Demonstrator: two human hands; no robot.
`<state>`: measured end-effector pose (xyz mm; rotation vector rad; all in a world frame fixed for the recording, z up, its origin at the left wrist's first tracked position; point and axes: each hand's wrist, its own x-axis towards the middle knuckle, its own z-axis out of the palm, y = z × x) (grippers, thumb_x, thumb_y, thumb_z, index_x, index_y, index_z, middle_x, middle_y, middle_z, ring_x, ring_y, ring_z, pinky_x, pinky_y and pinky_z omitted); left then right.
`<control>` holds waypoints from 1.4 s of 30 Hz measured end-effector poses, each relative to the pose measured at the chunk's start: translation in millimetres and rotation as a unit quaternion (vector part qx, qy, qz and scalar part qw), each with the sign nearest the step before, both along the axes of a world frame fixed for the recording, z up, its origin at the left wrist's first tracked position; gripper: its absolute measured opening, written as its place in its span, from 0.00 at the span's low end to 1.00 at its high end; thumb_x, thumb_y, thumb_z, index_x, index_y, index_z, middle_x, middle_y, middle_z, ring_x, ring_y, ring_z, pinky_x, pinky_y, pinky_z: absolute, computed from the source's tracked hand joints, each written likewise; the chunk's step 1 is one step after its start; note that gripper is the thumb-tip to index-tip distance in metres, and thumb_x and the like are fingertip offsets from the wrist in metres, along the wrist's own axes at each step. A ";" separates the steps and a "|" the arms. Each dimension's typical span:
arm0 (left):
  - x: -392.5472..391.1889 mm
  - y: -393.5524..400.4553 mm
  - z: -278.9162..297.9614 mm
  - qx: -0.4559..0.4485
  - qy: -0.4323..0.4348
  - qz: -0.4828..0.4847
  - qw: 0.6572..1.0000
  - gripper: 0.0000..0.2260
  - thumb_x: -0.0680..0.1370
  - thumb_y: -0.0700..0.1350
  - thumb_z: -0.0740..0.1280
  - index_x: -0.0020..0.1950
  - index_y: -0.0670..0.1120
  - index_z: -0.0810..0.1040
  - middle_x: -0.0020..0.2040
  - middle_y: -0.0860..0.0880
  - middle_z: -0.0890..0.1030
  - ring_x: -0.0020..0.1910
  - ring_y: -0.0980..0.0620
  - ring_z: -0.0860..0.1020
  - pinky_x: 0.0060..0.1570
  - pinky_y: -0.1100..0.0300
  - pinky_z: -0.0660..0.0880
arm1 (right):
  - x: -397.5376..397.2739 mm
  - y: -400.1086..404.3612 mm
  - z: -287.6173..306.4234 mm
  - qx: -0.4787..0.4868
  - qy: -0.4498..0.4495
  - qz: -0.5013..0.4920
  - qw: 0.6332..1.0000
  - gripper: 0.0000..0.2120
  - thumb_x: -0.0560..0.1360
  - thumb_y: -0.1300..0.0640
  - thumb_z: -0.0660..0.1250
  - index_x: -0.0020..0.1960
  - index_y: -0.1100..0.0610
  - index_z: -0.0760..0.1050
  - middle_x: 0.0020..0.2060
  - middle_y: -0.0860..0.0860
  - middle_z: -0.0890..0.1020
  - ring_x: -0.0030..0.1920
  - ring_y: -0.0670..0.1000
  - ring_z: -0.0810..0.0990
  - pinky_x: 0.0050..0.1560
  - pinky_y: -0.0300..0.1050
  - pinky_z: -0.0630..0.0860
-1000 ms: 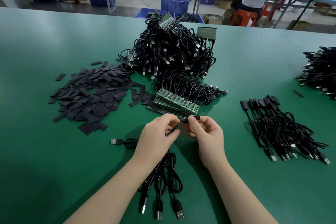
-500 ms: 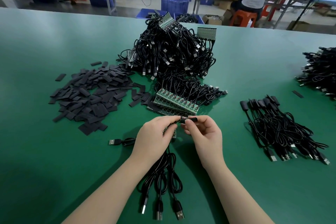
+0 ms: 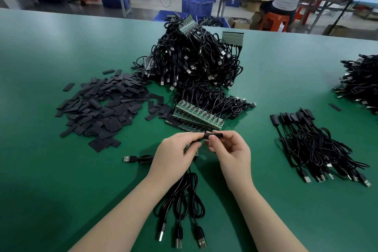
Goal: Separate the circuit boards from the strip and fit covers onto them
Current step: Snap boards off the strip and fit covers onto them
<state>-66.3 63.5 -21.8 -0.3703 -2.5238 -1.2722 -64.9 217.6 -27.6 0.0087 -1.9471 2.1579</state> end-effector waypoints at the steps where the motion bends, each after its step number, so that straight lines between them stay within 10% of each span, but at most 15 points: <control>1: -0.1 -0.2 -0.2 0.000 0.001 -0.001 1.000 0.13 0.77 0.43 0.71 0.60 0.53 0.83 0.55 0.57 0.83 0.56 0.64 0.76 0.53 0.79 0.67 | -0.1 -0.1 0.3 0.000 -0.003 0.000 1.000 0.06 0.75 0.67 0.71 0.46 0.56 0.80 0.43 0.52 0.87 0.41 0.48 0.85 0.44 0.39 0.81; 18: 2.1 -2.1 0.0 0.051 -0.034 -0.010 0.998 0.21 0.76 0.44 0.71 0.67 0.61 0.75 0.53 0.63 0.83 0.54 0.69 0.78 0.55 0.73 0.71 | -1.1 4.4 1.3 0.017 -0.012 0.055 0.998 0.08 0.76 0.68 0.69 0.46 0.56 0.80 0.40 0.50 0.86 0.43 0.47 0.86 0.44 0.37 0.80; 33: 9.1 4.7 5.5 -0.019 0.041 0.043 0.998 0.13 0.76 0.46 0.72 0.61 0.51 0.82 0.51 0.53 0.84 0.48 0.58 0.80 0.49 0.62 0.76 | -2.7 8.8 1.1 -0.104 -0.036 0.060 0.992 0.02 0.69 0.51 0.73 0.41 0.47 0.82 0.42 0.52 0.86 0.41 0.48 0.85 0.42 0.37 0.79; 42: 10.1 6.0 5.6 -0.017 0.055 0.061 0.997 0.07 0.75 0.45 0.73 0.52 0.50 0.85 0.47 0.55 0.84 0.46 0.58 0.80 0.48 0.62 0.75 | -3.3 1.2 -4.7 -0.092 -0.047 0.074 0.992 0.06 0.69 0.58 0.76 0.44 0.49 0.83 0.33 0.53 0.82 0.38 0.49 0.81 0.42 0.38 0.79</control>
